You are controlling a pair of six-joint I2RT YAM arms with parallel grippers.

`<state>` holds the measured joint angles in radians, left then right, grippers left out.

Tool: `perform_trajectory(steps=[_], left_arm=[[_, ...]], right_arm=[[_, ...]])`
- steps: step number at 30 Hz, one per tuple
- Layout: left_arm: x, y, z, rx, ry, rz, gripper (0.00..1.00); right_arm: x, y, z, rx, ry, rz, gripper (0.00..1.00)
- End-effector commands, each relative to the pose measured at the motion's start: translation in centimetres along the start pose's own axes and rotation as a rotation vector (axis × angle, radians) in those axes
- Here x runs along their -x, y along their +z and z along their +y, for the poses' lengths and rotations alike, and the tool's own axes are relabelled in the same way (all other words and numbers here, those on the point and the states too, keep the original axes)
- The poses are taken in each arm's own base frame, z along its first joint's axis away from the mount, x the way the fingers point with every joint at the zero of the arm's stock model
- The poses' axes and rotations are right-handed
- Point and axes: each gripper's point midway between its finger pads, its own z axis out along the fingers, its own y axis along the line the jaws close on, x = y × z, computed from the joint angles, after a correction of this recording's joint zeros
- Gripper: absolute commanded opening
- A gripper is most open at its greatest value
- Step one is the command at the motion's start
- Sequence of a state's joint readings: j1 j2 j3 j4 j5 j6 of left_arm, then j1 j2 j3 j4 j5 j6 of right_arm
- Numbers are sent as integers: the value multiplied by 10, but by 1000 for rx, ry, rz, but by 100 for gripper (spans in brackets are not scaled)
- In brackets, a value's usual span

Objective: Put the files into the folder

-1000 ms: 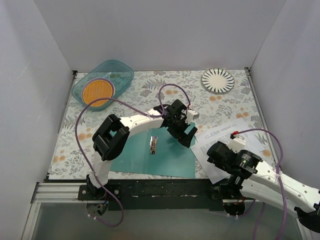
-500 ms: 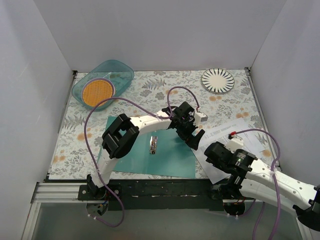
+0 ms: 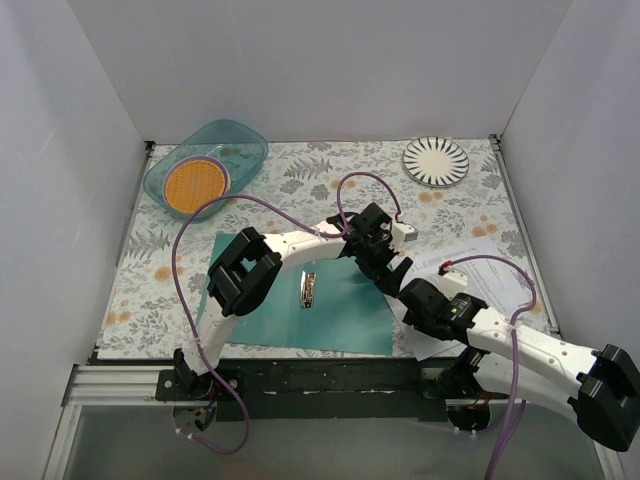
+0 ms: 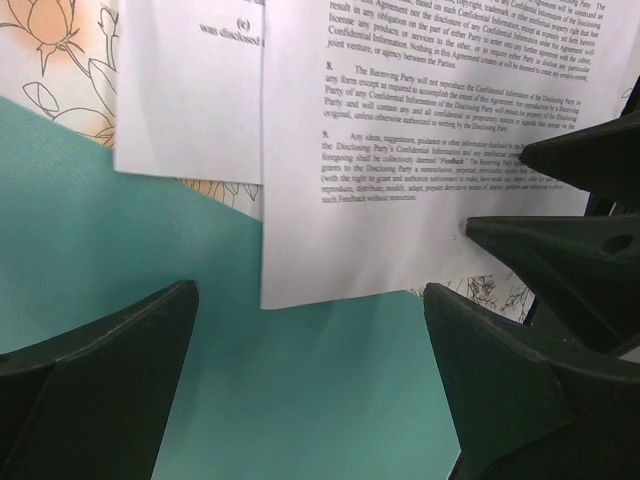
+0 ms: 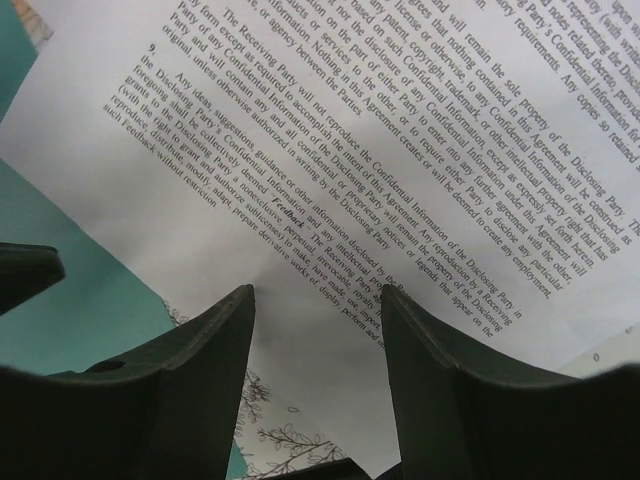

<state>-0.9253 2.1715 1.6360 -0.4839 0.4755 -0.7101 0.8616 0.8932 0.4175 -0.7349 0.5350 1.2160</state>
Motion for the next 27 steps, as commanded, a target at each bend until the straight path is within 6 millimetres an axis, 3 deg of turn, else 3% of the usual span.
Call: perform_trajectory(steps=[1, 10, 17, 20, 25, 27], left_arm=[[-11, 5, 13, 60, -6, 27, 97], [-15, 11, 18, 57, -22, 41, 96], [-8, 15, 28, 46, -71, 30, 94], [-2, 13, 31, 29, -109, 16, 89], [8, 4, 23, -25, -138, 7, 61], [9, 2, 20, -38, -138, 8, 58]], right_arm=[[-3, 6, 24, 88, -13, 24, 61], [-5, 12, 40, 116, -51, 48, 58], [-14, 14, 27, 116, -36, 62, 57], [-17, 15, 23, 113, -34, 65, 56], [-18, 16, 21, 109, -37, 69, 56], [-18, 16, 21, 107, -40, 69, 56]])
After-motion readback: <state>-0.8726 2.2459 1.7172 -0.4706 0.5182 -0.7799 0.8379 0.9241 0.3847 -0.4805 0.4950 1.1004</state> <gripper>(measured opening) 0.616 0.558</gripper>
